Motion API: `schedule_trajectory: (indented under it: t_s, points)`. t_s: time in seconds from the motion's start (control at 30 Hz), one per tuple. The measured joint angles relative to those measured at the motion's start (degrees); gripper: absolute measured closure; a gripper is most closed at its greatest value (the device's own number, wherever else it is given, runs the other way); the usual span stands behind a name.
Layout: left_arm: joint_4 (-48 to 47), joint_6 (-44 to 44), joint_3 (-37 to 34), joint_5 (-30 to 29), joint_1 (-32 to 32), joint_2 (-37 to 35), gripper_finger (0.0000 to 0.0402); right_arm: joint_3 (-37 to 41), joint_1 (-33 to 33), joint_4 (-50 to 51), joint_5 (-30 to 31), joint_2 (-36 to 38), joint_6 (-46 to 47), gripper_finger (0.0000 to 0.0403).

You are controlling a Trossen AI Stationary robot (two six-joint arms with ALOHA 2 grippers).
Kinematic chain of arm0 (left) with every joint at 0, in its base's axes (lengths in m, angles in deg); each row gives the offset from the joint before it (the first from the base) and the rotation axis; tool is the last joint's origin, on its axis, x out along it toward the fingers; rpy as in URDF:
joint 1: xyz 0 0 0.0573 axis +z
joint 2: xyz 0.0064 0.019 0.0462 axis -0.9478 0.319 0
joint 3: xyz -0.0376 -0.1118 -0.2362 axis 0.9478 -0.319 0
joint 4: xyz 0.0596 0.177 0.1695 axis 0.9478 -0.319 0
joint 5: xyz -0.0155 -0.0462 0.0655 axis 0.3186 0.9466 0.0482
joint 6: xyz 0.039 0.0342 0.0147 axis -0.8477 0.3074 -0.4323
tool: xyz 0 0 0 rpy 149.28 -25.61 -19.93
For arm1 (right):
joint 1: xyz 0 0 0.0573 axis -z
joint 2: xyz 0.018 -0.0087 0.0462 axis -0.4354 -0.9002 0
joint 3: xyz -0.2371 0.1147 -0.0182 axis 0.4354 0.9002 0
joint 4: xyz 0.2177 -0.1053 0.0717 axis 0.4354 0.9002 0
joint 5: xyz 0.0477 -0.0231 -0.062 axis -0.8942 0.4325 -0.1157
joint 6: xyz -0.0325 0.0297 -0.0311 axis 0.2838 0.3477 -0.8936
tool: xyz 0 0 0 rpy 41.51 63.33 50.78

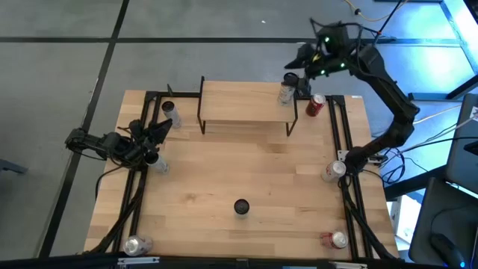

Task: Place canned beverage on shelf
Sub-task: Put the white-pink soda can on the shelf aligned with the other white-pink soda can

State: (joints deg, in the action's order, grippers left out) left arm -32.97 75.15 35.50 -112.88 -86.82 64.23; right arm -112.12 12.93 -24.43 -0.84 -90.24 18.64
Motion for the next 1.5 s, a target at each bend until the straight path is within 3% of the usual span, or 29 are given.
schedule_trajectory:
  t_s: [0.27, 0.47, 0.63, 0.97, 1.23, 1.5]
  points:
    - [-0.49, 1.46, 0.55, 2.77, 0.01, 0.03, 0.025, 0.19, -18.77, -0.35, 4.94, -0.02, 13.23, 0.0084]
    - [-5.42, -0.42, 6.58, 5.98, 0.02, 4.51, 0.025, 2.26, -31.17, 0.36, 14.2, -0.06, 21.72, 0.0084]
    - [-8.46, -1.5, 12.87, 8.12, 0.0, 14.47, 0.025, 4.66, -38.56, 3.49, 19.96, -0.09, 28.8, 0.0084]
    - [-10.94, -1.12, 24.76, 20.3, -0.02, 36.3, 0.025, 10.22, -48.88, 5.71, 31.58, 3.38, 36.52, 0.0084]
    - [-30.98, -0.01, 43.89, 22.6, -2.49, 53.34, 0.025, 18.87, -59.79, 4.18, 34.27, 9.74, 44.4, 0.0084]
    - [-46.68, 4.67, 62.1, 22.46, -4.81, 66.41, 0.025, 28.88, -74.55, -1.48, 41.79, 13.46, 53.52, 0.0084]
